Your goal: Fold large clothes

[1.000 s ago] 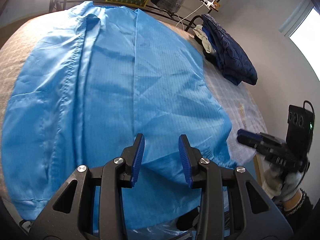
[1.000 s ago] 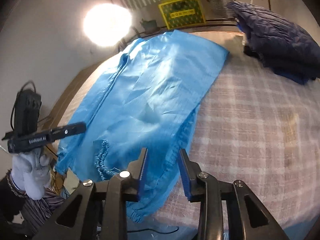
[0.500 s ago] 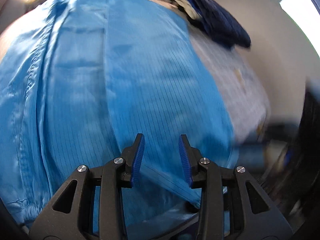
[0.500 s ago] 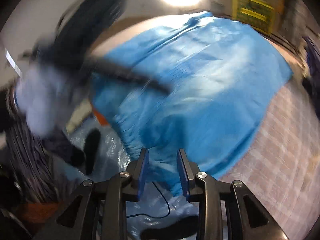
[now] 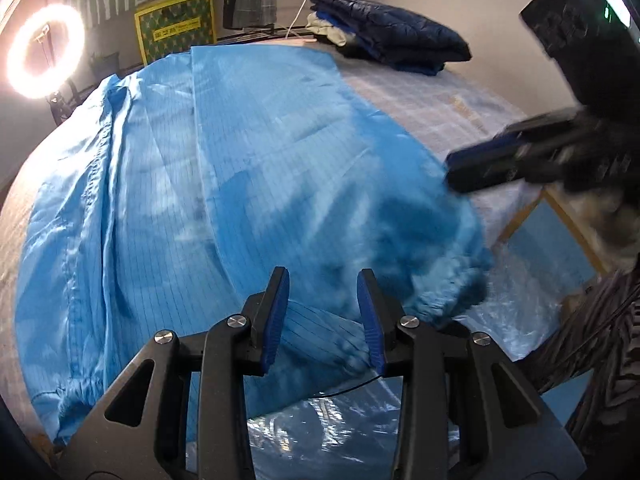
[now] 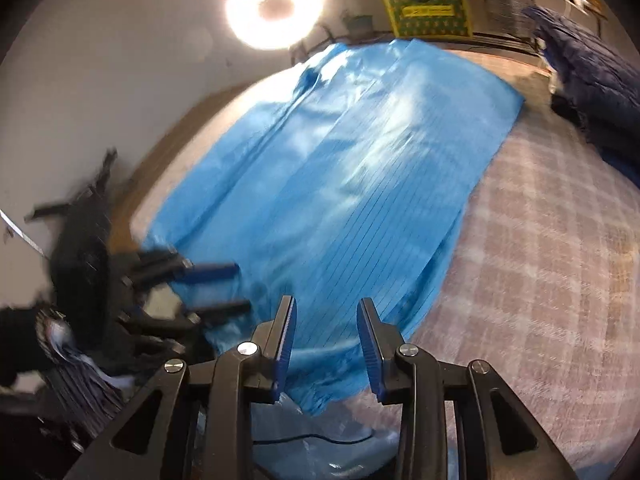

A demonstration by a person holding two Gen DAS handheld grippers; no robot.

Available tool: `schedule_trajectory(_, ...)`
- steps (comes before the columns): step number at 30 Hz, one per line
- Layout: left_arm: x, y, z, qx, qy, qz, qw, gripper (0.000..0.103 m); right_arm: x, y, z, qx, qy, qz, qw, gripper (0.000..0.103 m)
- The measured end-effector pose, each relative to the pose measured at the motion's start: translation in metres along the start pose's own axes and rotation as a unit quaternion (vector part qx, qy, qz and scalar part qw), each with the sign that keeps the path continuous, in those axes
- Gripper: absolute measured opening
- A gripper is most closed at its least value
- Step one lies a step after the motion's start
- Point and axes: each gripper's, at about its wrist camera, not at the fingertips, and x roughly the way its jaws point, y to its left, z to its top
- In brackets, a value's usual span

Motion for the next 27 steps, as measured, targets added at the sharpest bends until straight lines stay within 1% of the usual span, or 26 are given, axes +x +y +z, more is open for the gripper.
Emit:
schedule_trajectory(2,0.002,-0.001,-0.002,-0.001,0.012,-0.012,0.9999,0.036,0.011,0.005,-0.002,-0.014,0.014,-0.008,1.0,0.034)
schedule_trajectory(4,0.006,-0.003,-0.008,0.0,0.021,-0.01,0.9997,0.036,0.021,0.01,-0.006,-0.024,0.031,-0.016,0.999,0.033)
schedule_trajectory(7,0.001,-0.007,-0.012,0.016,0.014,-0.001,0.9998,0.036,0.034,0.019,-0.013,-0.059,0.052,-0.05,0.996,0.033)
schedule_trajectory(8,-0.002,-0.007,-0.012,0.016,0.009,0.001,0.9998,0.036,0.035,0.022,-0.015,-0.072,0.055,-0.061,0.994,0.033)
schedule_trajectory(11,-0.018,-0.004,-0.012,0.0,-0.015,0.006,0.9999,0.036,0.032,0.022,-0.012,-0.079,0.05,-0.072,0.993,0.033)
schedule_trajectory(14,-0.037,-0.001,-0.013,-0.04,-0.049,0.003,0.998,0.036,0.008,0.015,-0.006,-0.061,0.018,-0.068,0.996,0.035)
schedule_trajectory(15,-0.04,-0.001,-0.012,-0.048,-0.056,0.003,0.9973,0.036,-0.002,0.008,-0.003,-0.045,0.001,-0.059,0.997,0.039)
schedule_trajectory(16,-0.043,-0.003,-0.012,-0.056,-0.064,0.006,0.9964,0.036,-0.012,0.0,-0.001,-0.027,-0.016,-0.051,0.998,0.046)
schedule_trajectory(17,-0.044,-0.006,-0.011,-0.058,-0.068,0.005,0.996,0.036,-0.024,-0.012,0.003,0.001,-0.038,-0.04,0.998,0.048)
schedule_trajectory(20,-0.042,-0.025,-0.005,-0.033,-0.075,0.003,0.9966,0.036,-0.043,-0.038,0.013,0.06,-0.076,-0.015,0.995,0.05)
schedule_trajectory(23,-0.033,-0.056,0.002,0.015,-0.073,0.007,0.9972,0.036,-0.058,-0.067,0.018,0.116,-0.108,0.003,0.987,0.053)
schedule_trajectory(24,-0.028,-0.061,0.003,0.022,-0.069,0.005,0.9973,0.037,-0.064,-0.076,0.018,0.132,-0.117,0.006,0.984,0.053)
schedule_trajectory(26,-0.017,-0.075,0.007,0.032,-0.058,-0.002,0.9978,0.049,-0.073,-0.091,0.017,0.154,-0.132,0.013,0.979,0.053)
schedule_trajectory(27,-0.012,-0.08,0.009,0.037,-0.054,-0.002,0.9978,0.051,-0.077,-0.098,0.017,0.164,-0.139,0.016,0.976,0.053)
